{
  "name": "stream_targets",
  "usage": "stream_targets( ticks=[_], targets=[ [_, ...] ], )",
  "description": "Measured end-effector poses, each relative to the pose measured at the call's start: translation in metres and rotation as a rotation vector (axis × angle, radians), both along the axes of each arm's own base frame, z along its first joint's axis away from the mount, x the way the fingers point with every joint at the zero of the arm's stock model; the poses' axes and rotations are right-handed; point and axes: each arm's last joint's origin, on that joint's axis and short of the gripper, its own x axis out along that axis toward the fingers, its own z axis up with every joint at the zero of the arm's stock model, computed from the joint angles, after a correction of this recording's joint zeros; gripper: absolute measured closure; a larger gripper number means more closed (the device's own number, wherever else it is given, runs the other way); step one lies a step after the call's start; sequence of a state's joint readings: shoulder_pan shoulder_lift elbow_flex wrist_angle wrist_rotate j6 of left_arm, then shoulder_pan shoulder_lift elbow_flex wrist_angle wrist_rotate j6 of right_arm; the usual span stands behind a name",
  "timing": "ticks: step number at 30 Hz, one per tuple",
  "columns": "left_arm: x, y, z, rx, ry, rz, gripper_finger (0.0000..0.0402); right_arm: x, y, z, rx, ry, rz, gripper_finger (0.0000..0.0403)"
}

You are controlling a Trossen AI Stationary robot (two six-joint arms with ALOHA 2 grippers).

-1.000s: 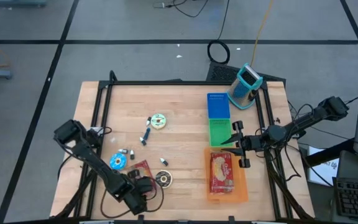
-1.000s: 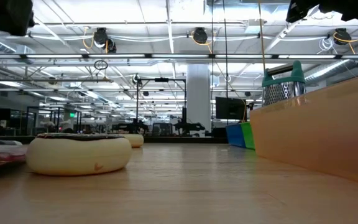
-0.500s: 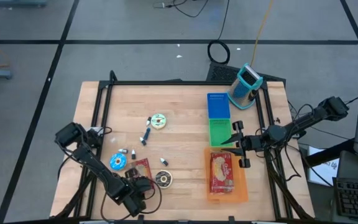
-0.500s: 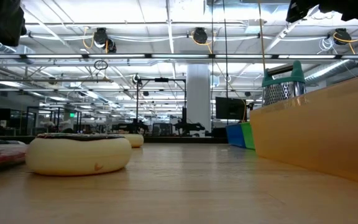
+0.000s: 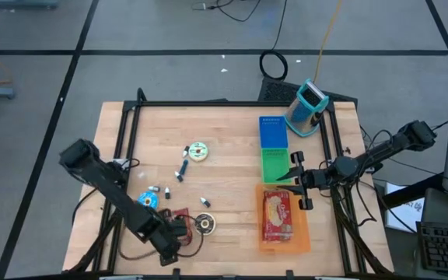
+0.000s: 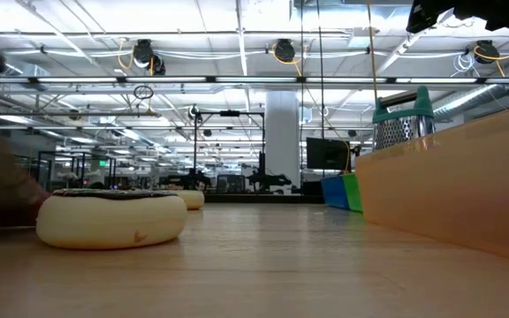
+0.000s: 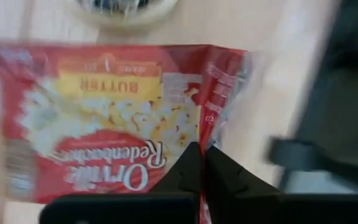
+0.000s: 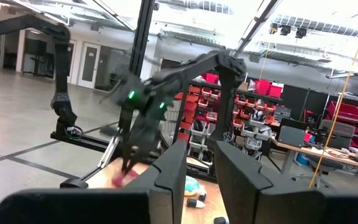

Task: Pick & Place Food Item
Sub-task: Put the red popcorn bag into the orange bin

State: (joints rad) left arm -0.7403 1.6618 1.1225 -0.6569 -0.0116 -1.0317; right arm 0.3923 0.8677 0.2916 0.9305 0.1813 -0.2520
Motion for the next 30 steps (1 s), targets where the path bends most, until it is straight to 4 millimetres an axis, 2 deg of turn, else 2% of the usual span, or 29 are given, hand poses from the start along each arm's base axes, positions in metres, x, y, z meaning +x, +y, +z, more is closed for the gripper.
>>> stream_targets(
  ticks=[5, 7, 10, 14, 18, 21, 26, 30],
  targets=[
    [-0.011, 0.022, 0.052, -0.051, -0.2, 0.108, 0.0399, 0.0, 0.0, 0.0, -0.004, 0.003, -0.001, 0.033],
    [-0.015, 0.034, 0.072, -0.083, -0.275, 0.201, 0.0399, 0.0, 0.0, -0.001, -0.006, 0.008, -0.001, 0.033],
    [-0.021, 0.056, 0.097, -0.132, -0.364, 0.339, 0.0399, 0.001, 0.0, -0.002, -0.012, 0.021, -0.001, 0.033],
    [-0.031, 0.081, 0.12, -0.051, -0.513, 0.34, 0.04, 0.001, 0.0, -0.003, -0.016, 0.033, -0.001, 0.033],
    [-0.038, 0.102, 0.13, 0.115, -0.592, 0.334, 0.04, 0.001, 0.0, -0.005, -0.016, 0.05, -0.006, 0.033],
    [-0.034, 0.114, 0.131, 0.211, -0.612, 0.351, 0.04, 0.002, -0.001, -0.006, 0.006, 0.067, -0.04, 0.033],
    [-0.017, 0.137, 0.127, 0.273, -0.58, 0.327, 0.04, 0.006, -0.004, -0.01, 0.03, 0.091, -0.144, 0.033],
    [0.003, 0.155, 0.121, 0.235, -0.555, 0.239, 0.04, 0.019, -0.011, -0.012, 0.04, 0.115, -0.212, 0.032]
  ],
)
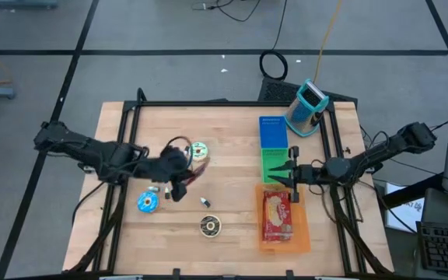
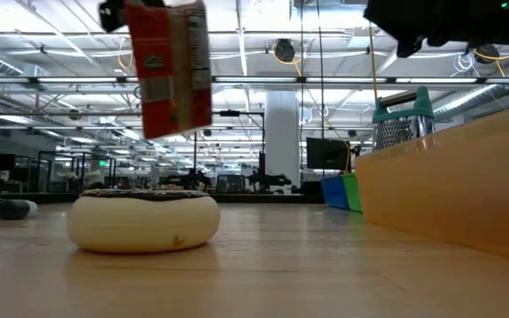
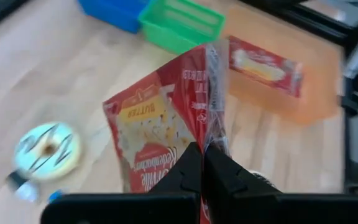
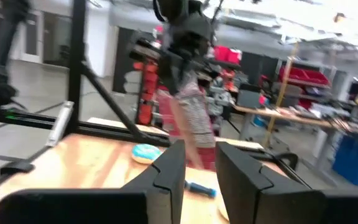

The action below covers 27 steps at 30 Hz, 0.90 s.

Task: Pick & Place Food Item
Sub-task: Put the red popcorn bag into the orange bin

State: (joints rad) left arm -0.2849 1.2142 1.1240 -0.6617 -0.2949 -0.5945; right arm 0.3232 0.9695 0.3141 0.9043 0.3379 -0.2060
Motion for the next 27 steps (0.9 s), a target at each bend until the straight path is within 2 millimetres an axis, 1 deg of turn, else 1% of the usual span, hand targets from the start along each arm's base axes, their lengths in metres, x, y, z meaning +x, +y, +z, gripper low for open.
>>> stream_targets(
  ticks=[2, 6, 8, 10, 14, 16, 18, 22, 27],
  targets=[
    [0.01, 0.008, -0.002, -0.02, -0.002, -0.063, 0.04, 0.01, -0.005, 0.0, 0.019, 0.023, -0.026, 0.0305],
    [0.03, 0.024, -0.011, -0.047, 0.005, -0.179, 0.04, 0.034, -0.016, -0.001, 0.007, 0.074, -0.052, 0.026],
    [0.036, 0.032, -0.016, -0.063, 0.021, -0.203, 0.04, 0.046, -0.023, 0.002, 0.003, 0.097, -0.078, 0.0236],
    [0.039, 0.039, -0.02, -0.073, 0.035, -0.207, 0.04, 0.06, -0.03, 0.006, -0.004, 0.124, -0.068, 0.0214],
    [0.044, 0.048, -0.027, -0.075, 0.064, -0.199, 0.04, 0.088, -0.04, 0.014, 0.018, 0.166, 0.029, 0.0183],
    [0.044, 0.05, -0.026, -0.073, 0.055, -0.207, 0.04, 0.102, -0.045, 0.018, 0.026, 0.182, 0.093, 0.0174],
    [0.047, 0.049, -0.026, -0.071, 0.044, -0.224, 0.04, 0.113, -0.05, 0.017, 0.026, 0.202, 0.135, 0.0171],
    [0.047, 0.048, -0.025, -0.085, 0.03, -0.258, 0.04, 0.134, -0.058, 0.014, 0.024, 0.213, 0.194, 0.0174],
    [0.047, 0.048, -0.026, -0.087, 0.036, -0.26, 0.04, 0.155, -0.058, 0.014, 0.022, 0.213, 0.3, 0.0187]
  ],
)
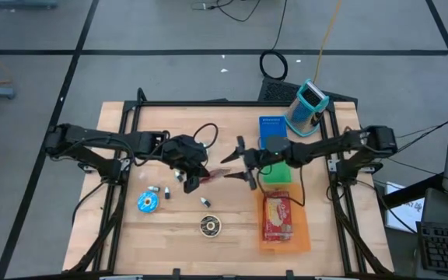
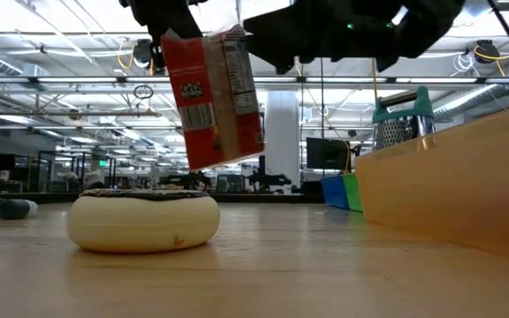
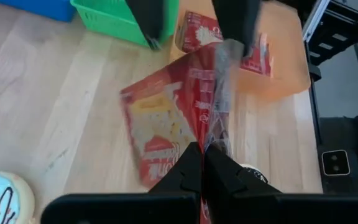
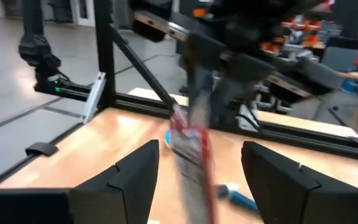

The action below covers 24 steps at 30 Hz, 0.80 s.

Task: Pick & Place Food Item
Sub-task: Put the red popcorn bag into the orange bin

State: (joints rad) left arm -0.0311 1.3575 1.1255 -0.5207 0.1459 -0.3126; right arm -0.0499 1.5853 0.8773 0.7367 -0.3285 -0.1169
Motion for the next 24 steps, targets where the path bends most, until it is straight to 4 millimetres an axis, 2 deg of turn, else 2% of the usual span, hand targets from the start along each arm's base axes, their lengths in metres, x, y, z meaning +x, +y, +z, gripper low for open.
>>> stream_targets(
  ticks=[5, 12, 19, 24],
  targets=[
    [0.0, 0.0, 0.0, 0.001, -0.001, 0.0, 0.04, 0.017, 0.004, -0.005, 0.0, 0.006, 0.034, 0.0196],
    [0.0, 0.0, 0.0, 0.003, -0.001, -0.005, 0.04, 0.02, 0.004, -0.01, 0.003, 0.024, 0.034, 0.0219],
    [0.0, -0.001, 0.0, 0.0, -0.001, -0.008, 0.04, 0.02, 0.008, -0.01, 0.0, 0.023, 0.046, 0.0277],
    [0.0, -0.001, 0.0, 0.004, -0.002, -0.012, 0.0398, 0.02, 0.008, -0.01, -0.002, 0.021, 0.046, 0.0337]
  ],
)
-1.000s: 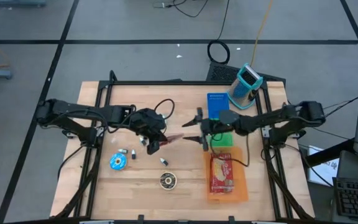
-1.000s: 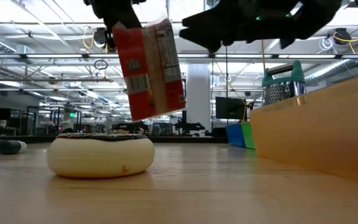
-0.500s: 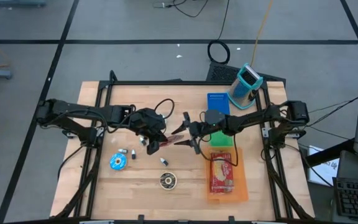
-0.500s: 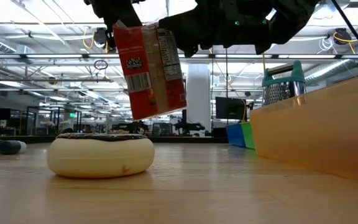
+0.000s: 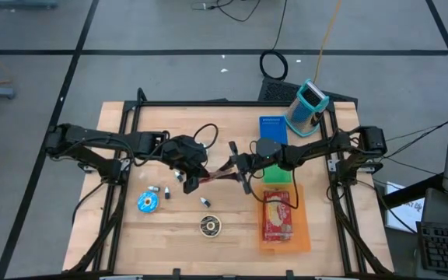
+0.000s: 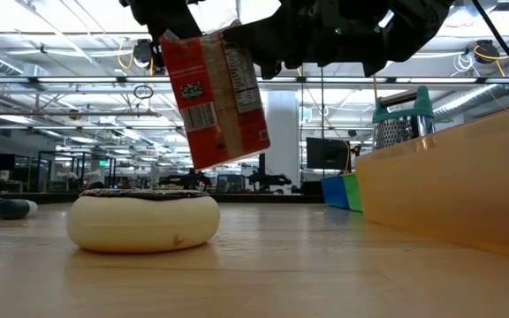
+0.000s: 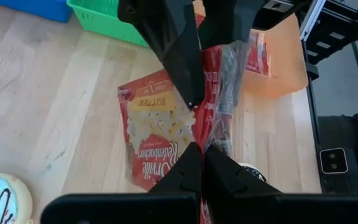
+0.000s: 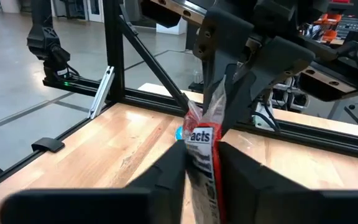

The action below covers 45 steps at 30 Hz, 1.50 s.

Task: Pick & Place Food Item
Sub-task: Put the red popcorn bag into the orange bin

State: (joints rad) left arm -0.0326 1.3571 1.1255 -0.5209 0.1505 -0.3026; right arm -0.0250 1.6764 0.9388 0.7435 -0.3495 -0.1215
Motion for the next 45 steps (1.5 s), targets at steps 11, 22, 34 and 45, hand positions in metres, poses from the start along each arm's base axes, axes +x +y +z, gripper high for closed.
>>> stream_targets(
  ticks=[11, 22, 34, 45],
  targets=[
    [0.0, -0.005, 0.007, 0.04, -0.08, -0.092, 0.0333, -0.001, 0.005, 0.0, -0.04, -0.017, 0.09, 0.0397],
    [-0.052, 0.005, 0.058, 0.138, -0.31, -0.06, 0.0287, -0.027, 0.005, 0.028, -0.048, 0.005, 0.083, 0.04],
    [-0.12, 0.003, 0.029, 0.268, -0.505, 0.193, 0.0286, -0.128, 0.034, 0.058, 0.049, -0.113, 0.122, 0.0401],
    [-0.144, 0.008, 0.007, 0.262, -0.648, 0.334, 0.0286, -0.198, 0.064, 0.033, 0.086, -0.087, -0.012, 0.0401]
  ],
)
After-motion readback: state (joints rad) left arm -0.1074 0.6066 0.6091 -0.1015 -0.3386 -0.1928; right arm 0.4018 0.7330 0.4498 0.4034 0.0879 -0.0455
